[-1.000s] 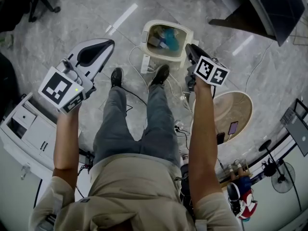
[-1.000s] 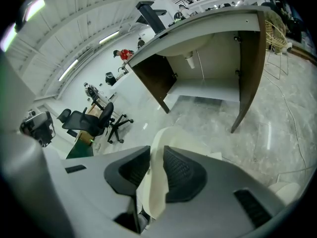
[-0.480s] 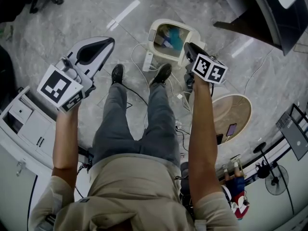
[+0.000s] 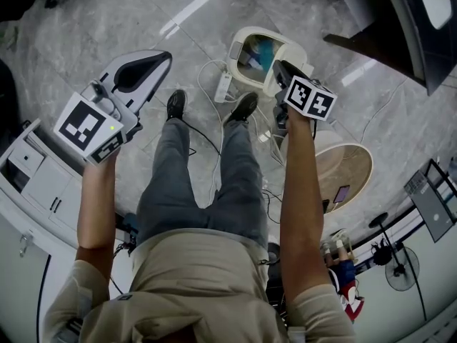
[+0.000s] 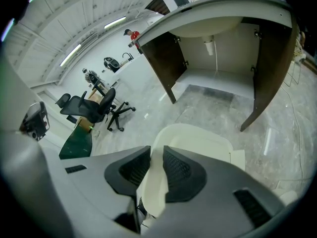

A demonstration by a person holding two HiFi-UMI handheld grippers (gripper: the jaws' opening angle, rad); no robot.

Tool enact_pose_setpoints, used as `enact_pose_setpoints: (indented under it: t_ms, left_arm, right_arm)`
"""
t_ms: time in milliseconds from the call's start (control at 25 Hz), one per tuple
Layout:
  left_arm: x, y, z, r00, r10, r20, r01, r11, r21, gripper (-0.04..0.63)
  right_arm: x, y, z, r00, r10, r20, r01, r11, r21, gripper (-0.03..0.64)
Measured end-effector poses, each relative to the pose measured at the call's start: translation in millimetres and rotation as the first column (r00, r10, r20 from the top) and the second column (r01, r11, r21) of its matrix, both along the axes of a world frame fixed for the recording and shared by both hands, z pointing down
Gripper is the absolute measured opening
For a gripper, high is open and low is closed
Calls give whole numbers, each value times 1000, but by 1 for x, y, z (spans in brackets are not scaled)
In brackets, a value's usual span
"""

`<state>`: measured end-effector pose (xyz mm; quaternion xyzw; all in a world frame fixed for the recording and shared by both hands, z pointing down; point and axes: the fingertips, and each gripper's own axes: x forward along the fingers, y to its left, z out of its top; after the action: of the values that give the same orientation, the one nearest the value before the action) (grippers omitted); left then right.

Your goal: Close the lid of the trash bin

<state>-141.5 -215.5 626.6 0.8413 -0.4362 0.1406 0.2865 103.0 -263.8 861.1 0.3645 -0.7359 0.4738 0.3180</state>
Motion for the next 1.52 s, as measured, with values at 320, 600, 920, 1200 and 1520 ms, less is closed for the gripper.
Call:
enact_pose_setpoints:
  t_ms: [320,600,920,1200,1520]
  left_arm:
    - [-21,2,13,1000,-21,-9,21,1000,-9,15]
    - [-40,5,24,999,-46,-14,46,999,-16,15]
    - [-58,11,42,998,-67,-21,66,997,-31,15]
    - [-73,19,57,996,-88,-18,87,995,-46,15]
    - [-88,24,73,994,-109,-15,108,992,-61,15]
  right_arm:
    - [-22,1,20,999,-33,-27,32,999,-16,83]
    - [-36,4,41,996,-67,-62,65,997,-29,81]
    - [-51,6,67,992,-87,-86,84,996,-41,75]
    - [-62,8,89,988,-114,-108,108,993,-54,71]
    - [-71,10,117,981,-141,-131,132,988,-74,63]
